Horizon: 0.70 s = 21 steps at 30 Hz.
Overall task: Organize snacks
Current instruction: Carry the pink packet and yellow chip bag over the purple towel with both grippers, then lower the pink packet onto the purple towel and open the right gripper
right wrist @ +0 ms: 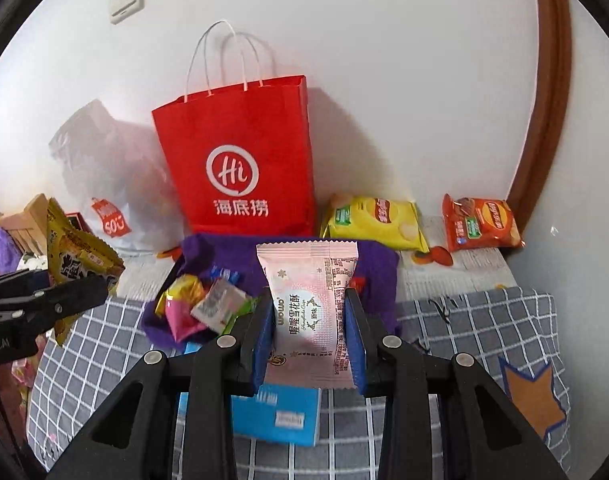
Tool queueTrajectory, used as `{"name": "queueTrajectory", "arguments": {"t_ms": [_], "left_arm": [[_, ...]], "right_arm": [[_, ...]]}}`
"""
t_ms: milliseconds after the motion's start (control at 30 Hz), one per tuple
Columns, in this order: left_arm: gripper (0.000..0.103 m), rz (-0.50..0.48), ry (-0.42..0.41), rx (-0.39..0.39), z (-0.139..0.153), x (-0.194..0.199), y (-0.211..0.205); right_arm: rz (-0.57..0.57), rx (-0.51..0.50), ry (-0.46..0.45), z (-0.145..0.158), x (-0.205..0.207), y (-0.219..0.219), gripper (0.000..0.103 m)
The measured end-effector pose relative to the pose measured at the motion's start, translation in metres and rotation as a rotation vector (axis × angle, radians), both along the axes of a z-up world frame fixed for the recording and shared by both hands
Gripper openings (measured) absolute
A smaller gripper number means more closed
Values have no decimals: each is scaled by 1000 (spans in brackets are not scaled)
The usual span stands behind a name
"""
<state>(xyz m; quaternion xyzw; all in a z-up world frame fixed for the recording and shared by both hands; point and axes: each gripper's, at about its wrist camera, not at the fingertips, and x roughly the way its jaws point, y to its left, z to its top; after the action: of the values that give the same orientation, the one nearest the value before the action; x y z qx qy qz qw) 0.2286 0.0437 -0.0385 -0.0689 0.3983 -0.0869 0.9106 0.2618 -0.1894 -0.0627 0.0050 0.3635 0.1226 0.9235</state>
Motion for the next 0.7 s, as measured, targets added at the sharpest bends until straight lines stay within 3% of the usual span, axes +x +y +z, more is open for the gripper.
{"name": "queueTrajectory", "arguments": {"t_ms": [300, 633, 700], "left_arm": [[55, 0, 10, 0, -10, 51, -4], [55, 10, 102, 24, -72, 90, 6], [55, 20, 124, -6, -79, 97, 14]], "right_arm": [[13, -16, -13, 3, 43, 8, 33], [42, -16, 91, -52, 88, 8, 33], [35, -26, 84, -57, 91, 6, 33]]}}
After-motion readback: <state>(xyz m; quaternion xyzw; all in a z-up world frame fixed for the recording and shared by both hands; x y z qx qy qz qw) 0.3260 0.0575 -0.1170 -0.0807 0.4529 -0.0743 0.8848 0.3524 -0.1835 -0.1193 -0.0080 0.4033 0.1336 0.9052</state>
